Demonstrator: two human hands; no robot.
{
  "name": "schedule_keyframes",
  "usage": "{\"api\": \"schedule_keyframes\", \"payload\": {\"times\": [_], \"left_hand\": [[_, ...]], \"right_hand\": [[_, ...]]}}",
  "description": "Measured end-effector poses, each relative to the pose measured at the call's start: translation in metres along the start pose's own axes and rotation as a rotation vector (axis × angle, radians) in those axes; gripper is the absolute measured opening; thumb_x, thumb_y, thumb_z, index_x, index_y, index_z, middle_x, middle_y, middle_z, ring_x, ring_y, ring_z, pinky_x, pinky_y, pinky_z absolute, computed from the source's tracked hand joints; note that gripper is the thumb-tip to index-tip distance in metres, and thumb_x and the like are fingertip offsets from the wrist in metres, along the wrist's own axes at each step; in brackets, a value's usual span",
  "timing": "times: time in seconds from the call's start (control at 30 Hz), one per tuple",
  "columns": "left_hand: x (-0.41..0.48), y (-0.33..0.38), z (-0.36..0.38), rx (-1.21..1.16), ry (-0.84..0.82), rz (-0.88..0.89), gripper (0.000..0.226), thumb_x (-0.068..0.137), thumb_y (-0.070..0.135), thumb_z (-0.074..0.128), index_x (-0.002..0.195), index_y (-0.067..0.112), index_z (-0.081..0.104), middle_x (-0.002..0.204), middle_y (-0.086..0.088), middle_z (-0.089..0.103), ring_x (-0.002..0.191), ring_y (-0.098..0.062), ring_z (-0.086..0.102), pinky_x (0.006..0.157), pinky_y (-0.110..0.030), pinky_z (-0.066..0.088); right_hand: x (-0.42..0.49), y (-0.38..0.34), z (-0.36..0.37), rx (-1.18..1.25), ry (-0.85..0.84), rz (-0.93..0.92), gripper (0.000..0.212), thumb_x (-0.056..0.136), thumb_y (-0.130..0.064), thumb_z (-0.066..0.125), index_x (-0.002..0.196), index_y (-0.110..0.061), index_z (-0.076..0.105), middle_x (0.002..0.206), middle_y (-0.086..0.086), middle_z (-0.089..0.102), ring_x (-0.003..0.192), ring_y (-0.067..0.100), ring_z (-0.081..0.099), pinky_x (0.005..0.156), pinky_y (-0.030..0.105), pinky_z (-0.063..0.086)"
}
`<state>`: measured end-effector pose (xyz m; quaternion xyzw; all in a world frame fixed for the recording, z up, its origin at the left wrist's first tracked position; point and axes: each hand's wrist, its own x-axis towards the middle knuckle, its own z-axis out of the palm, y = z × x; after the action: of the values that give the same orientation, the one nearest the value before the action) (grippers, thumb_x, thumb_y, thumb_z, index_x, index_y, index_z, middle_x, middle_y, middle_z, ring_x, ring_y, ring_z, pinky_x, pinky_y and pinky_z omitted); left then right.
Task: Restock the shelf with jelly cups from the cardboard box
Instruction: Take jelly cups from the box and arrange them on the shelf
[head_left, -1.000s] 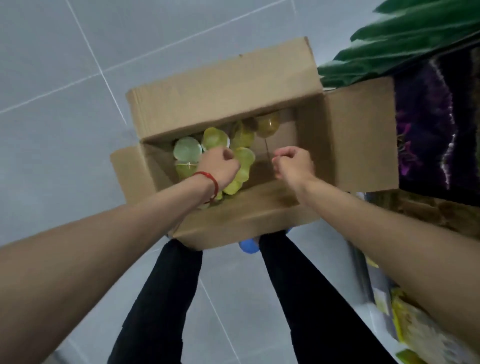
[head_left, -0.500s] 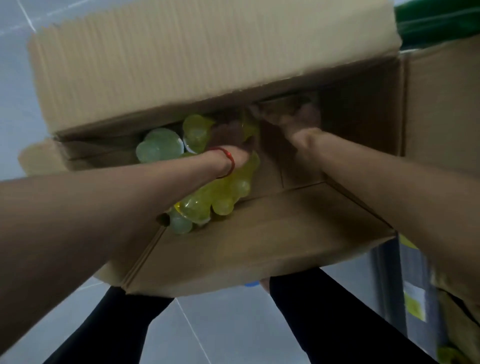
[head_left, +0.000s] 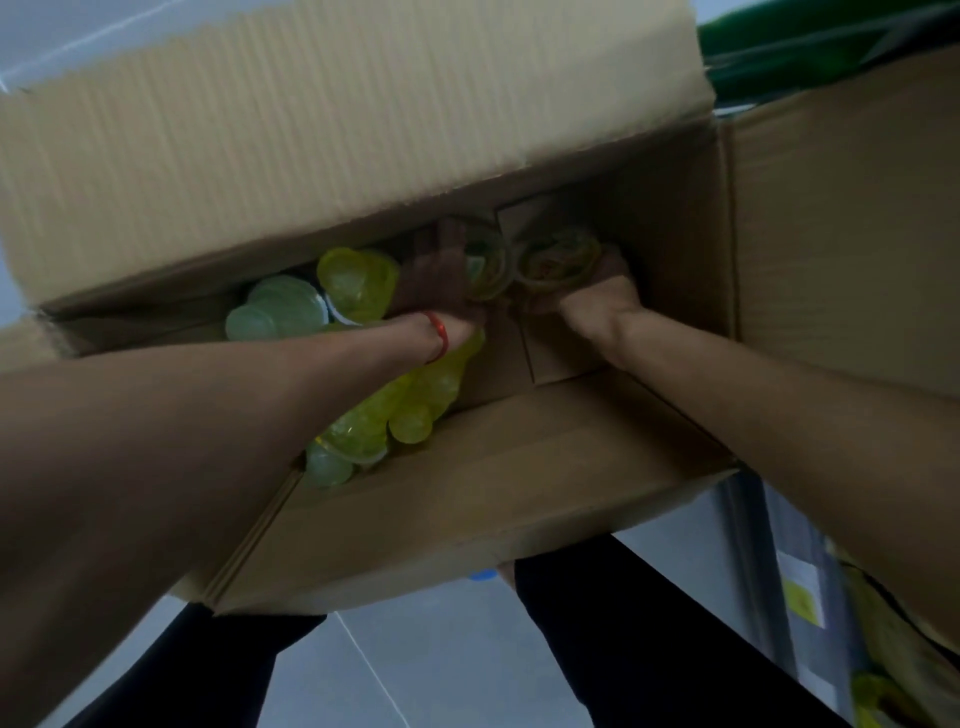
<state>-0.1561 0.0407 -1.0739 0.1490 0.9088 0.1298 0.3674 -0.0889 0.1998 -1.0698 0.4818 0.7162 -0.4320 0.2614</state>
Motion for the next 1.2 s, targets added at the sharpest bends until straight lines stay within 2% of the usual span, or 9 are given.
{"api": "schedule_keyframes", "payload": {"times": [0.13, 0.2, 0.3, 0.4, 0.57, 0.63, 0.9, 1.03, 1.2], "left_hand": [[-0.021, 0.014, -0.021, -0.116, 0.002, -0.055, 0.103, 0.071, 0.037, 0.081, 0.150, 0.005, 0.023, 0.145, -0.021, 0.035, 0.130, -0.040, 0.040, 0.106, -0.038, 0.035], [-0.040, 0.018, -0.040, -0.129, -0.061, -0.081, 0.098, 0.076, 0.044, 0.076, 0.151, 0.007, 0.023, 0.148, -0.019, 0.036, 0.134, -0.035, 0.038, 0.106, -0.032, 0.034], [-0.071, 0.023, -0.075, -0.087, -0.078, -0.048, 0.083, 0.071, 0.052, 0.077, 0.135, 0.010, 0.044, 0.129, -0.016, 0.054, 0.118, -0.032, 0.053, 0.087, -0.029, 0.043], [-0.109, 0.028, -0.115, -0.125, -0.054, 0.039, 0.086, 0.062, 0.053, 0.082, 0.128, 0.012, 0.046, 0.121, -0.010, 0.050, 0.112, -0.028, 0.052, 0.092, -0.033, 0.043], [-0.163, 0.042, -0.184, -0.174, -0.027, 0.241, 0.074, 0.064, 0.051, 0.082, 0.118, 0.012, 0.049, 0.114, -0.005, 0.048, 0.098, -0.015, 0.045, 0.078, -0.016, 0.029], [-0.181, 0.053, -0.213, -0.168, -0.021, 0.337, 0.075, 0.062, 0.051, 0.083, 0.116, 0.012, 0.048, 0.111, -0.004, 0.047, 0.092, -0.010, 0.041, 0.074, -0.014, 0.026], [-0.280, 0.113, -0.315, -0.077, -0.059, 0.685, 0.085, 0.049, 0.069, 0.070, 0.112, 0.019, 0.044, 0.106, 0.004, 0.047, 0.089, -0.010, 0.045, 0.070, -0.019, 0.032], [-0.355, 0.151, -0.342, -0.084, -0.102, 0.744, 0.077, 0.057, 0.052, 0.083, 0.113, 0.022, 0.040, 0.092, 0.012, 0.059, 0.078, -0.003, 0.058, 0.061, -0.017, 0.044], [-0.446, 0.196, -0.371, -0.119, -0.087, 0.844, 0.081, 0.056, 0.047, 0.087, 0.119, 0.025, 0.041, 0.101, 0.011, 0.064, 0.089, -0.010, 0.064, 0.077, -0.028, 0.053]], "right_hand": [[-0.036, -0.007, -0.017, 0.018, 0.018, 0.072, 0.100, 0.061, -0.028, 0.097, 0.144, -0.013, 0.044, 0.144, 0.008, 0.054, 0.135, 0.025, 0.051, 0.112, 0.032, 0.044], [-0.058, -0.011, -0.023, 0.057, 0.061, 0.091, 0.097, 0.061, -0.025, 0.097, 0.141, -0.012, 0.044, 0.142, 0.008, 0.054, 0.133, 0.025, 0.050, 0.112, 0.032, 0.042], [-0.102, -0.020, -0.030, 0.108, 0.116, 0.108, 0.090, 0.053, -0.023, 0.099, 0.129, -0.015, 0.051, 0.126, 0.002, 0.062, 0.116, 0.017, 0.059, 0.099, 0.023, 0.046], [-0.153, -0.033, -0.042, 0.210, 0.155, 0.139, 0.085, 0.053, -0.020, 0.099, 0.125, -0.018, 0.053, 0.118, -0.001, 0.065, 0.107, 0.017, 0.062, 0.090, 0.023, 0.047], [-0.240, -0.062, -0.054, 0.468, 0.320, 0.160, 0.090, 0.045, -0.023, 0.099, 0.122, -0.017, 0.053, 0.116, 0.003, 0.068, 0.107, 0.023, 0.065, 0.098, 0.036, 0.054], [-0.272, -0.073, -0.059, 0.588, 0.375, 0.153, 0.088, 0.049, -0.017, 0.100, 0.124, -0.015, 0.053, 0.115, 0.004, 0.068, 0.105, 0.021, 0.066, 0.095, 0.034, 0.054], [-0.417, -0.086, -0.106, 0.894, 0.531, 0.053, 0.082, 0.054, -0.006, 0.099, 0.121, -0.017, 0.052, 0.108, -0.002, 0.071, 0.099, 0.012, 0.069, 0.092, 0.029, 0.055], [-0.501, -0.077, -0.135, 0.963, 0.622, 0.014, 0.075, 0.061, -0.002, 0.095, 0.117, -0.018, 0.047, 0.102, -0.006, 0.066, 0.094, 0.010, 0.066, 0.090, 0.025, 0.052], [-0.597, -0.060, -0.161, 0.968, 0.753, -0.051, 0.083, 0.055, -0.016, 0.099, 0.122, -0.020, 0.050, 0.114, -0.003, 0.068, 0.105, 0.013, 0.067, 0.096, 0.032, 0.054]]}}
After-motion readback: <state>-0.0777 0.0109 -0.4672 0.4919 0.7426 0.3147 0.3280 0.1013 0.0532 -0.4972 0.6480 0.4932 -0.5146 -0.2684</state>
